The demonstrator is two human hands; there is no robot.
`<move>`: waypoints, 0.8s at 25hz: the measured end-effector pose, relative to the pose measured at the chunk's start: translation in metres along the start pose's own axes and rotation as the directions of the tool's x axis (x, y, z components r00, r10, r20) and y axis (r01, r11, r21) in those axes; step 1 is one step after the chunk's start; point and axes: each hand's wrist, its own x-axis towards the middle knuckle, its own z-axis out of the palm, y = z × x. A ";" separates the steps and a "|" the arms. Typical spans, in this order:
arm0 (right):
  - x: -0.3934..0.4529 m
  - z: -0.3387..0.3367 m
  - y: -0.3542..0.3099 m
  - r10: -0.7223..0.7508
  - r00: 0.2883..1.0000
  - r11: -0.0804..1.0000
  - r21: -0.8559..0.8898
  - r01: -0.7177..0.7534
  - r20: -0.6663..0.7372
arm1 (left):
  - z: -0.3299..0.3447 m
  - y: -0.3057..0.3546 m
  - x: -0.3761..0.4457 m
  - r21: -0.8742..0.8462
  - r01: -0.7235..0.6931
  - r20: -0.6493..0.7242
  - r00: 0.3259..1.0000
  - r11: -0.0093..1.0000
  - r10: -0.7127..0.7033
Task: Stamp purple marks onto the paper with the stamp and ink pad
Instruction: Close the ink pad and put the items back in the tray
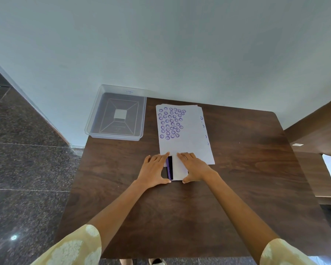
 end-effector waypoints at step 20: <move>0.016 0.001 -0.019 0.002 0.999 0.999 0.042 -0.004 0.047 | 0.005 -0.006 -0.001 -0.216 0.042 0.065 0.997 0.975 -0.028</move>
